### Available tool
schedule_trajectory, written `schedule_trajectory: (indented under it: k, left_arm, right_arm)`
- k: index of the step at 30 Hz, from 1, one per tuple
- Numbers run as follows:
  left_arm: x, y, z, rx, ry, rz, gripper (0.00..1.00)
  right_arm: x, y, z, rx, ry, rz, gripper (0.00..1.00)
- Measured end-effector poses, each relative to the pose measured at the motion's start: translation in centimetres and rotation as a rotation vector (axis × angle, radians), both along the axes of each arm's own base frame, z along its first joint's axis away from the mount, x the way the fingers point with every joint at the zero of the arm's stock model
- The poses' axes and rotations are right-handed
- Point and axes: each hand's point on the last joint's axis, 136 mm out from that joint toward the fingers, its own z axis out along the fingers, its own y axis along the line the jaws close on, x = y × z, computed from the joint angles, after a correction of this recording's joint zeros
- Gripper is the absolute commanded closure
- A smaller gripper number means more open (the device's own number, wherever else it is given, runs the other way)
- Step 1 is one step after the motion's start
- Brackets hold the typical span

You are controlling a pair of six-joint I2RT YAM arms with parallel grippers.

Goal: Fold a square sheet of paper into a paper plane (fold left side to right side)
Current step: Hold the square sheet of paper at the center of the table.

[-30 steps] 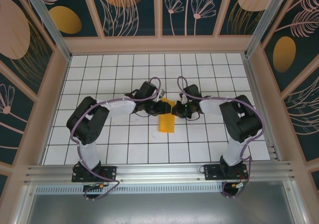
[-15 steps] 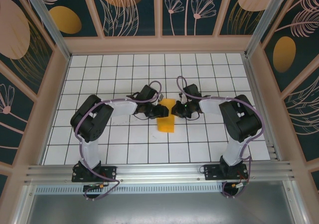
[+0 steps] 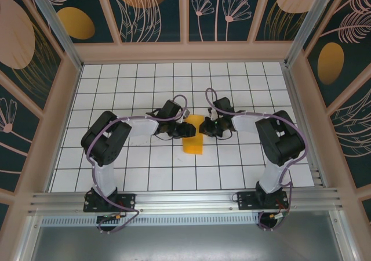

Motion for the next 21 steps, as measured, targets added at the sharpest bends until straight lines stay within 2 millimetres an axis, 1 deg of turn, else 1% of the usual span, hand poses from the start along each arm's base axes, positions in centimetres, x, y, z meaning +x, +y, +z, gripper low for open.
schedule_trajectory:
  k: [6,9,11,15,21]
  left_arm:
    - [0.0,0.0,0.0,-0.002,-0.002,0.0,0.56]
    - [0.0,0.0,0.0,-0.002,-0.002,0.0,0.56]
    - [0.0,0.0,0.0,-0.002,-0.003,0.0,0.56]
    - [0.0,0.0,0.0,-0.001,-0.003,0.0,0.56]
    - [0.0,0.0,0.0,-0.001,-0.003,0.0,0.56]
  right_arm:
    - [2.8,0.2,2.9,0.066,-0.059,-0.022,0.88]
    - [3.6,0.8,3.8,0.097,-0.077,-0.017,0.88]
    - [4.3,1.4,4.1,0.114,-0.089,-0.009,0.88]
    - [5.1,2.4,3.5,0.131,-0.083,0.003,0.88]
    - [4.6,2.9,1.7,0.126,-0.03,0.007,0.88]
